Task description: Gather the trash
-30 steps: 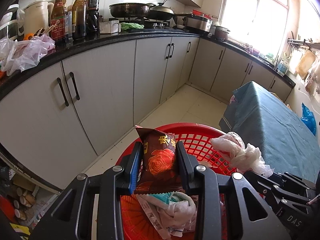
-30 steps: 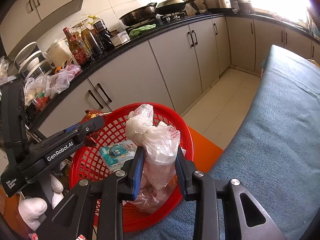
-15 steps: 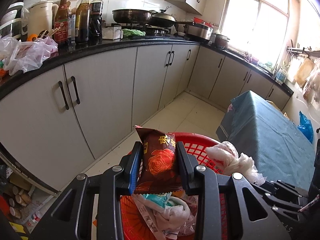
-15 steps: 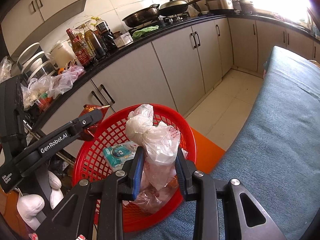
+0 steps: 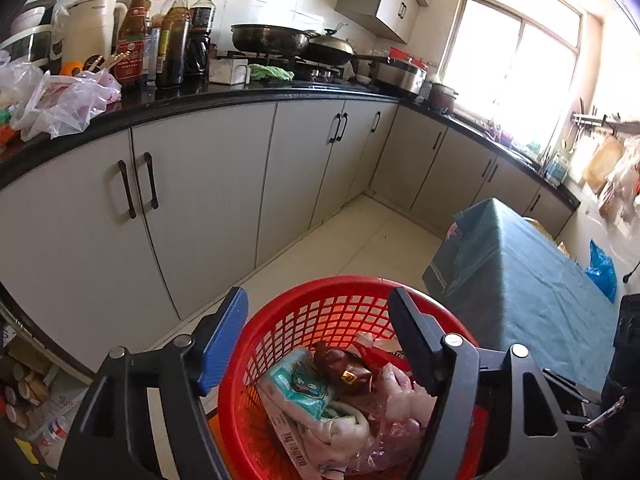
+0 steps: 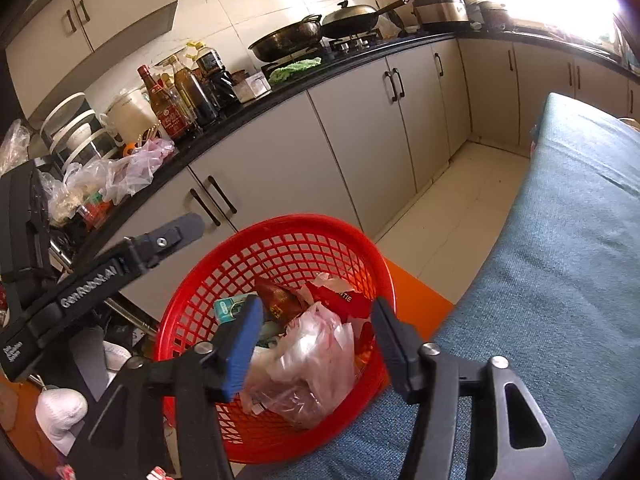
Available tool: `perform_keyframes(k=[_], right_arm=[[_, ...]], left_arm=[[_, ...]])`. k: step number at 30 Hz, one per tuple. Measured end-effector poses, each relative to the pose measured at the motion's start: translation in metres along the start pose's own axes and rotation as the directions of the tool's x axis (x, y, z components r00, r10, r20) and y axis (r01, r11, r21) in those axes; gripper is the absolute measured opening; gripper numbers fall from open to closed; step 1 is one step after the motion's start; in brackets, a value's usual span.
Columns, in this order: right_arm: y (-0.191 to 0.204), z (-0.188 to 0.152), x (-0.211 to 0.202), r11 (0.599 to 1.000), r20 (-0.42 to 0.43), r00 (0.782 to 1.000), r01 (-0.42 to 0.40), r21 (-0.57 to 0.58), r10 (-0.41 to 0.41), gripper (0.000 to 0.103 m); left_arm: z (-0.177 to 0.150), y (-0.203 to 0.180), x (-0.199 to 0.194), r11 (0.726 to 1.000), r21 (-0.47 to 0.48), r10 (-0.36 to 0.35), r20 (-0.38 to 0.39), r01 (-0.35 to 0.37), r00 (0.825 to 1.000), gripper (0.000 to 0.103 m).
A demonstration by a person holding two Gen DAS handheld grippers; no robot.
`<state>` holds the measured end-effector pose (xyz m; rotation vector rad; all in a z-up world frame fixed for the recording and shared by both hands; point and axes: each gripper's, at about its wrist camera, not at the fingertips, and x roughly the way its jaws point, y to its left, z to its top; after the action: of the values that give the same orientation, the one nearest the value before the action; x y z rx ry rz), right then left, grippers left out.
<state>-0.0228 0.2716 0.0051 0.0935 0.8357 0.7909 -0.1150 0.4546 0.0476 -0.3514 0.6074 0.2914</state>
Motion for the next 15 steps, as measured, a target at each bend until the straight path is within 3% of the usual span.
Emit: perform_keyframes(k=[6,10,13,15], right_arm=[[-0.001,-0.001,-0.002,1.000,0.011,1.000,-0.003,0.004,0.003,0.062],[-0.003,-0.001,-0.004,1.000,0.020,1.000,-0.001,0.011,0.001,0.062],[-0.004,-0.001,-0.006,1.000,0.027,1.000,0.004,0.017,-0.004,0.062],[-0.005,-0.002,-0.008,1.000,0.035,0.999,0.017,0.024,-0.017,0.062]], left_arm=[[0.001,0.003,-0.023,1.000,-0.029,-0.009,0.043,0.010,0.999,0.073],[-0.003,0.004,-0.049,0.999,-0.020,0.031,0.107,-0.029,0.994,0.074],[-0.008,0.002,-0.075,0.996,-0.017,0.089,0.180,-0.087,0.980,0.082],[-0.014,0.000,-0.098,0.990,-0.019,0.140,0.246,-0.139,0.959,0.087]])
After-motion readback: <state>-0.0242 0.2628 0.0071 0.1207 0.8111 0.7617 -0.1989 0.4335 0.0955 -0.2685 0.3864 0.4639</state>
